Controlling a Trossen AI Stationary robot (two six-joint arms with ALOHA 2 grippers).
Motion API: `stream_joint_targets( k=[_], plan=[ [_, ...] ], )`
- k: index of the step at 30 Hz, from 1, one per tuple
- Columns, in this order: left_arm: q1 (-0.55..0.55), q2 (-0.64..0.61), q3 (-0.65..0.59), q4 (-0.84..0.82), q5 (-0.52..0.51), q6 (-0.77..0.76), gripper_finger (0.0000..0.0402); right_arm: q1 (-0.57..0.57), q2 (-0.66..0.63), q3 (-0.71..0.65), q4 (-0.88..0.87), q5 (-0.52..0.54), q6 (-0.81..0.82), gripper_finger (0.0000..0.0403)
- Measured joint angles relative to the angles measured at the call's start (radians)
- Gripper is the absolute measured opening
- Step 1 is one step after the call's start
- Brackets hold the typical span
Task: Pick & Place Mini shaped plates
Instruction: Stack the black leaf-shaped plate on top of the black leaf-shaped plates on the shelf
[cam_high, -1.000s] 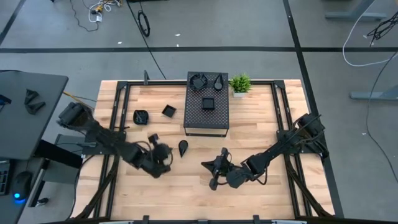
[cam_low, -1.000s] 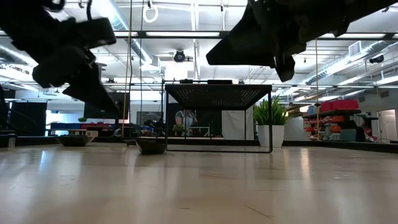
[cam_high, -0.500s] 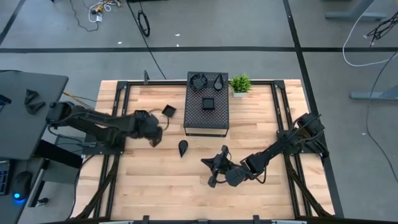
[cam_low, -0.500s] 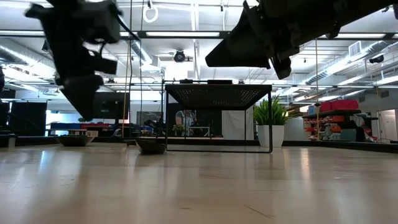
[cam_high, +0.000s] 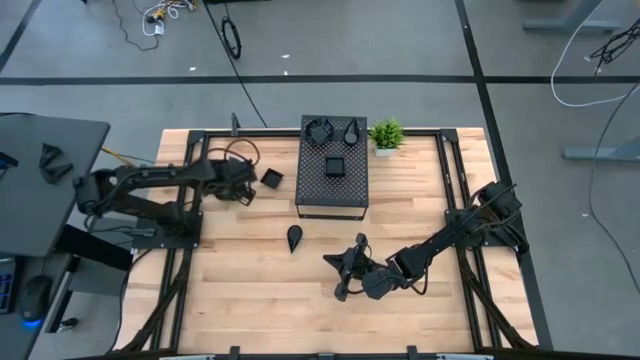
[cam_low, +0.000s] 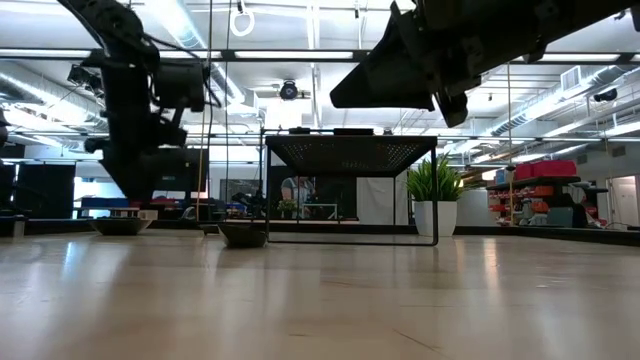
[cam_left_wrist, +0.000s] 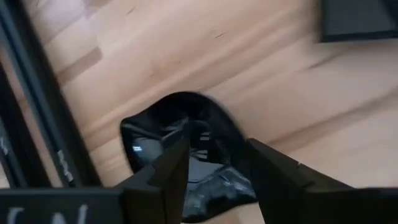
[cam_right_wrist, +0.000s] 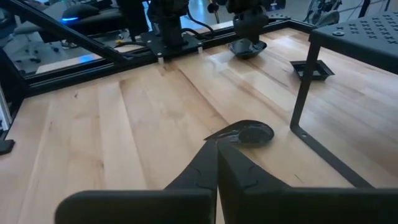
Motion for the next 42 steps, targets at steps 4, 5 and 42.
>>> stream_joint_targets(
  k=[4, 5, 42],
  plan=[
    [0.044, 0.000, -0.041, 0.059, 0.022, -0.003, 0.0152, 0.002, 0.000, 0.000, 0.000, 0.000, 0.002, 0.0004],
    [0.046, 0.000, -0.051, 0.075, 0.029, -0.007, 0.0150, 0.002, 0.000, 0.000, 0.000, 0.000, 0.001, 0.0004],
    [0.023, 0.020, -0.108, 0.199, 0.069, -0.062, 0.0060, 0.001, 0.000, 0.000, -0.001, -0.001, 0.000, 0.0004]
  ],
)
